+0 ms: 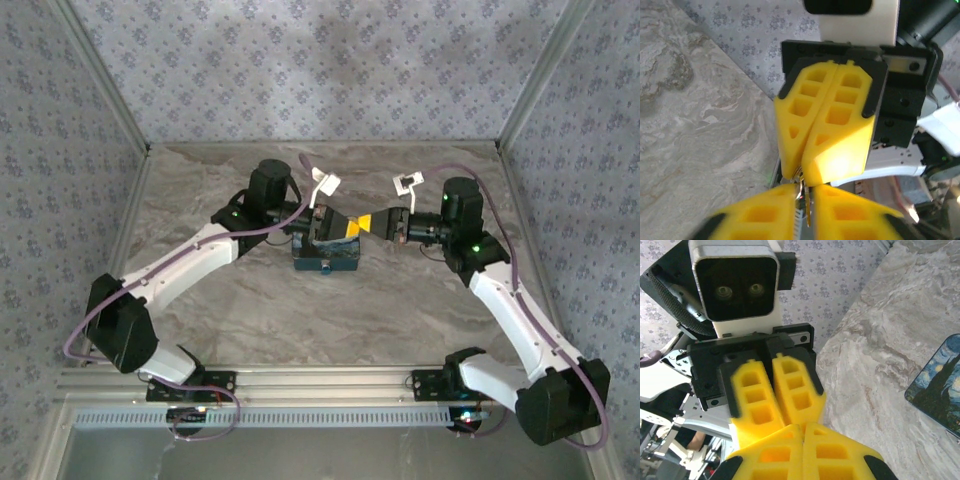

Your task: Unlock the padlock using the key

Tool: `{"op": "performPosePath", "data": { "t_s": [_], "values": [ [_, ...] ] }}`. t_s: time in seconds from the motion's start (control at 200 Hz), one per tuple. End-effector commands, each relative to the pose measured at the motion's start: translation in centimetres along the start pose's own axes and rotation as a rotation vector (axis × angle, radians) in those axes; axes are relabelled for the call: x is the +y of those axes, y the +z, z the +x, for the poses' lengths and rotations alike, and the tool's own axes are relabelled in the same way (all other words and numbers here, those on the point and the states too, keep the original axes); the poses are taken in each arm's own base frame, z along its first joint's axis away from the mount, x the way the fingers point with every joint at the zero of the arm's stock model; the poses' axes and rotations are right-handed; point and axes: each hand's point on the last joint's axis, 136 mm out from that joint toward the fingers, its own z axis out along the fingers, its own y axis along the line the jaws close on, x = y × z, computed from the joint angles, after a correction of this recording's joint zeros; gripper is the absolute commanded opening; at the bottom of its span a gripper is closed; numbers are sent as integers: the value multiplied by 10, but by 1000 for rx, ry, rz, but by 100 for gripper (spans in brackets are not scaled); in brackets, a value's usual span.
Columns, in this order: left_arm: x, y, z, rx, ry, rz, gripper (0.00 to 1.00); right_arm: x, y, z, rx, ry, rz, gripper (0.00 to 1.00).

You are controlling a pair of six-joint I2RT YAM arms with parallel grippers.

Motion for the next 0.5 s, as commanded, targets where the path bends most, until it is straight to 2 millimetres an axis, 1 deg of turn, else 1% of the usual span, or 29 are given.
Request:
{"op": "performPosePath", "data": {
  "t_s": [0.0, 0.05, 0.135, 0.225, 0.315, 0.385, 0.495],
  "values": [
    [-11, -22, -21, -122, 57, -14, 28, 8, -7, -11, -56, -59, 32, 0],
    [-8, -28, -24, -156, 52, -26, 36, 8, -8, -15, -78, -60, 36, 0],
    [-6, -36, -27, -200, 46, -46, 37, 5, -9, -21, -111, -53, 50, 0],
    [-2, -43, -30, -248, 40, -86, 47, 1, -11, -27, -153, -34, 63, 0],
    [1, -49, -37, -311, 38, -106, 52, -2, -12, -35, -209, -23, 64, 0],
    [6, -53, -44, -379, 13, -123, 61, -4, -14, -43, -272, -16, 69, 0],
    [13, -57, -54, -491, -28, -100, 62, -6, -16, -55, -359, -4, 70, 0]
  ]
}}
